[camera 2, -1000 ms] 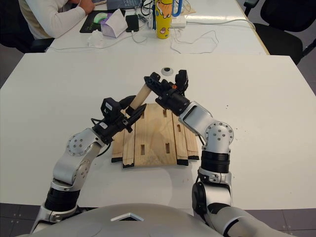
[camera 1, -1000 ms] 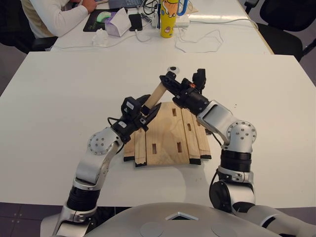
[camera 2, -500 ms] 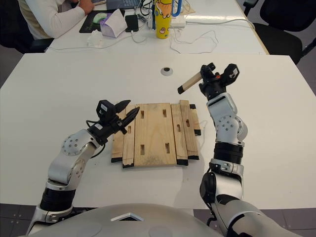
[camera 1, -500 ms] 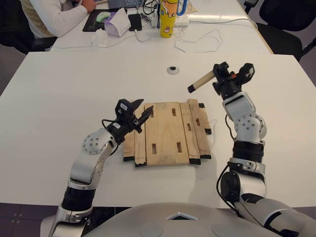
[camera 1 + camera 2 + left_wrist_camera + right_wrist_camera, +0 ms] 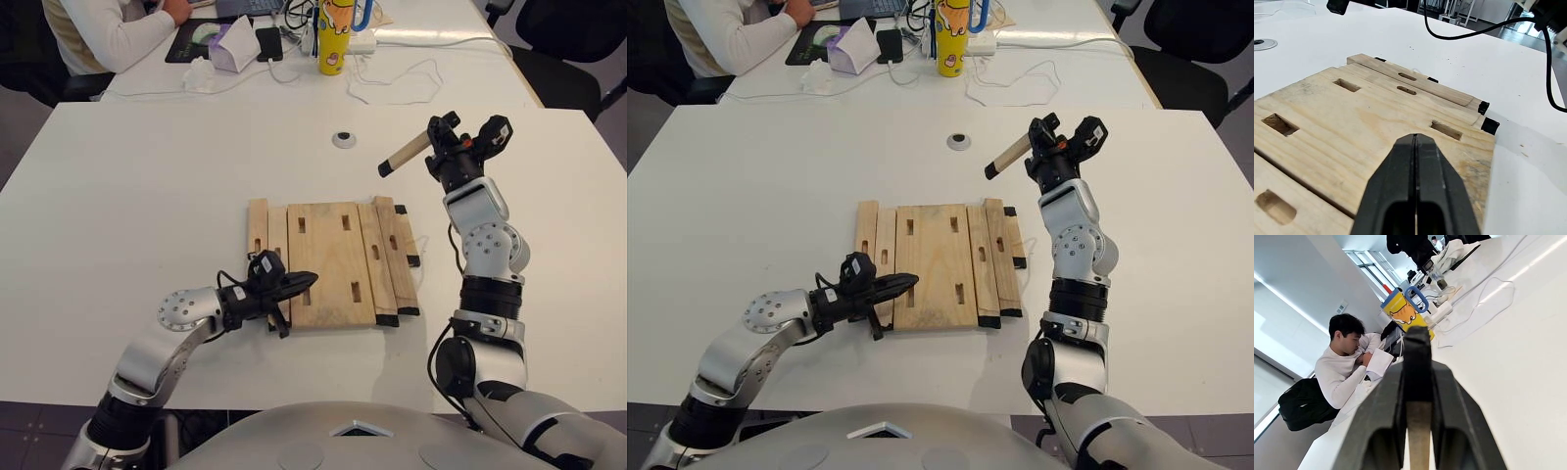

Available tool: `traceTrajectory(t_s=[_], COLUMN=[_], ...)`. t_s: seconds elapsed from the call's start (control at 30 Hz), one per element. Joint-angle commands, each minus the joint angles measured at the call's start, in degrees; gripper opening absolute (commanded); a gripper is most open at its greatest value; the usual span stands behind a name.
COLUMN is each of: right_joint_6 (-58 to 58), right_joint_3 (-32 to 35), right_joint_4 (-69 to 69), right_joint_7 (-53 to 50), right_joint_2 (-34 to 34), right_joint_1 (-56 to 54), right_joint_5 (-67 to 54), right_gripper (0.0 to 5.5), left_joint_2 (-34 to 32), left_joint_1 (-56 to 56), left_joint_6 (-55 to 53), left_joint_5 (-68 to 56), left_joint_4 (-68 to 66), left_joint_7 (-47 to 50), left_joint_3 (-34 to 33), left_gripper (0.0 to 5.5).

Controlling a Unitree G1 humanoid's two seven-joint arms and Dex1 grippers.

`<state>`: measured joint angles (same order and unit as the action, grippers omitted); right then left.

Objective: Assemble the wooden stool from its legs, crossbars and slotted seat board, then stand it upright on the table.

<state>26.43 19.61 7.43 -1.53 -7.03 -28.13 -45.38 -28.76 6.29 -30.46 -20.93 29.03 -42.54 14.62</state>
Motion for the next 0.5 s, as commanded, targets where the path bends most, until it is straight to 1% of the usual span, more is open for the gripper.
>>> traceTrajectory(t_s=[0.03,0.17,0.3,0.37,0.5], right_joint_6=[0.9,0.8,1.5,2.5,7.8], right_joint_3=[0.2,-0.4,-3.9,-5.4,-7.1], right_joint_4=[0.0,-0.3,-4.7,-9.0,-20.4], right_joint_7=[0.7,1.9,7.3,9.3,10.0], right_joint_2=[0.1,-0.5,-3.4,-5.4,-6.8], right_joint_1=[-0.9,-0.9,1.7,4.5,13.5], right_joint_5=[0.7,1.4,4.5,5.8,4.1], right_gripper=[0.43,0.43,0.43,0.43,0.43], left_joint_2=[-3.8,-6.1,-7.3,-7.8,-7.8], left_joint_1=[-1.0,-0.1,1.0,2.0,4.1], left_joint_6=[-1.3,-2.9,-5.3,-5.0,-3.1], left_joint_5=[0.6,-0.3,-1.9,-1.9,-0.5], left_joint_4=[2.5,4.1,4.5,4.0,1.4], left_joint_7=[-3.1,-5.6,-6.7,-7.1,-6.8], left_joint_3=[2.8,5.4,6.4,6.8,7.4], left_gripper=[0.0,0.0,0.0,0.0,0.0])
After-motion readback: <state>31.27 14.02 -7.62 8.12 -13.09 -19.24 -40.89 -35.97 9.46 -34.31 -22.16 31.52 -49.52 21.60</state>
